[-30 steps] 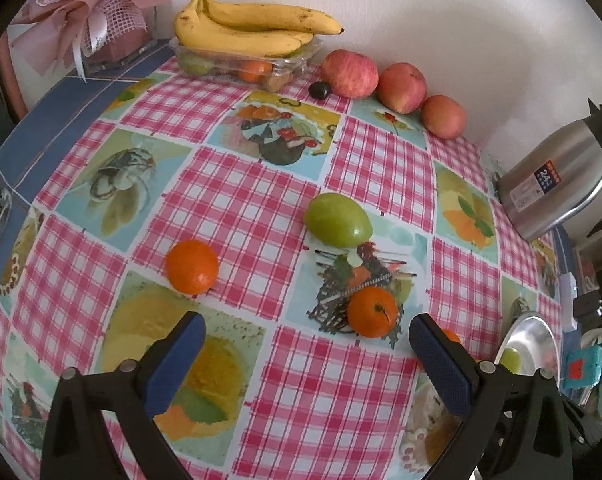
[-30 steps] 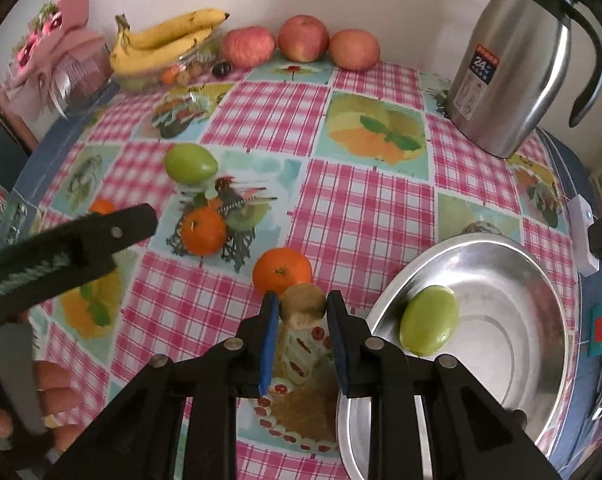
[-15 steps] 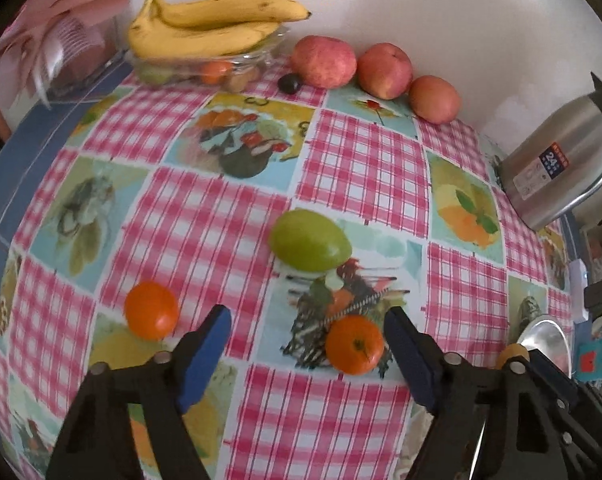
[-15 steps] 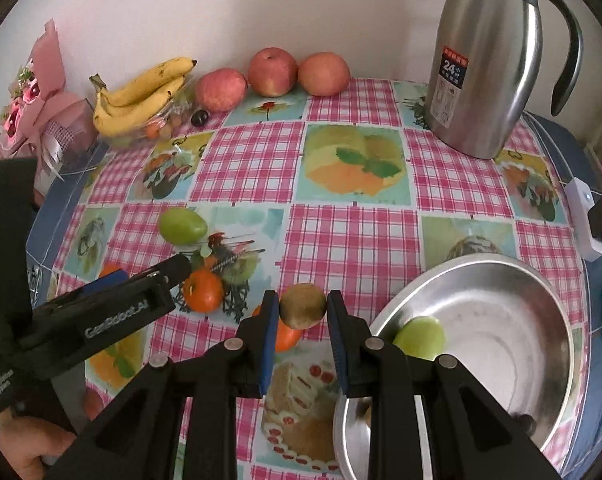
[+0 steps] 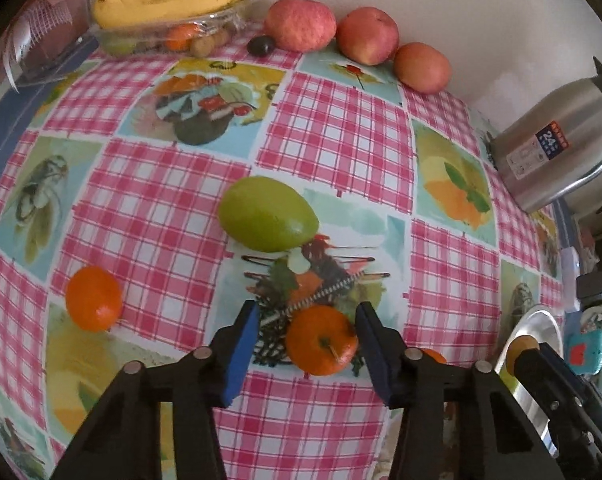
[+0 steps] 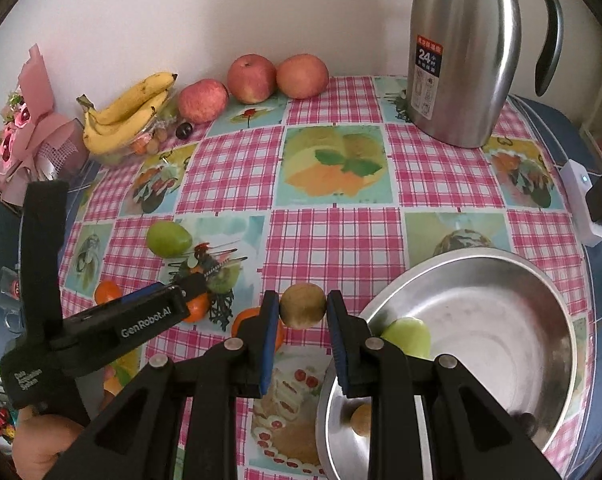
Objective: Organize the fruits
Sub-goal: 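Grasp a tangerine with the left gripper while the right lifts the kiwi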
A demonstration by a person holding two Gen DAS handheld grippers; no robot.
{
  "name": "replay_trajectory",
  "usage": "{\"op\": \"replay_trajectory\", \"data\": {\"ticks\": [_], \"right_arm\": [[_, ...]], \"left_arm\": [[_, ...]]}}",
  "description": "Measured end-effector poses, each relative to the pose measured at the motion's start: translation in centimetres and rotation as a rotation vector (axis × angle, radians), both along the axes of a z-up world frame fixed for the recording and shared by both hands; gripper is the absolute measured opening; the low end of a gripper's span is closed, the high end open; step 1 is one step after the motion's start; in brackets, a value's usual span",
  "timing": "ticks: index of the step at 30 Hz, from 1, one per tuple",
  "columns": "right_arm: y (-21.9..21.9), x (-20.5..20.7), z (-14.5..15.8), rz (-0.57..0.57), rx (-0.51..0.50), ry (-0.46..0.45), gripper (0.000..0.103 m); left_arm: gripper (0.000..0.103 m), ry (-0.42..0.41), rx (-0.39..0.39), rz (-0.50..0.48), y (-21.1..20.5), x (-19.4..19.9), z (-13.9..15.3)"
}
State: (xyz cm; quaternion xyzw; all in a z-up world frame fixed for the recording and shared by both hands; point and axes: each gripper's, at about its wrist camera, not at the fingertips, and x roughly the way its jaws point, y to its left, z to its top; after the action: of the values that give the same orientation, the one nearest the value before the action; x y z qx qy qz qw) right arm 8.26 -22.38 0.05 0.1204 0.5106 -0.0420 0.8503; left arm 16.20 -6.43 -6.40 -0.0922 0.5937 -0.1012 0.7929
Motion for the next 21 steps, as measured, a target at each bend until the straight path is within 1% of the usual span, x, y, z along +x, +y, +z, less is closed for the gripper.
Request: {"op": "replay_trajectory", "data": {"ticks": [2,5,6,13,21], "right_arm": [[0.0,-0.2,0.4,-0.004,-0.005,-0.008,0.025],[0.1,-0.4,1.0,-0.004,-0.01,-0.023,0.025],[0.1,-0.4,1.1,-0.003,-0.01,-0.026,0.025],[0.0,-0.5,1.2,-0.01,-0.004,-0.032,0.025],[-0.7,-0.9,1.2,-0.031,0.008,-0.032,0.025]], "left_arm": [[0.049,0.009,-0.014,0.002,0.0,-0.1,-0.1],[0.046,0.014,-0.008,-0.001,-0.2,-0.3,-0.2],[0.041,0.016,-0.011,-0.004,-0.3,-0.3,-0.2],[0.039,0.013,-0.042,-0.01,-0.8,-0.7,0.3],[0.039,-0.052,-0.067,-0.009,-0.7,-1.5,3.4]]}}
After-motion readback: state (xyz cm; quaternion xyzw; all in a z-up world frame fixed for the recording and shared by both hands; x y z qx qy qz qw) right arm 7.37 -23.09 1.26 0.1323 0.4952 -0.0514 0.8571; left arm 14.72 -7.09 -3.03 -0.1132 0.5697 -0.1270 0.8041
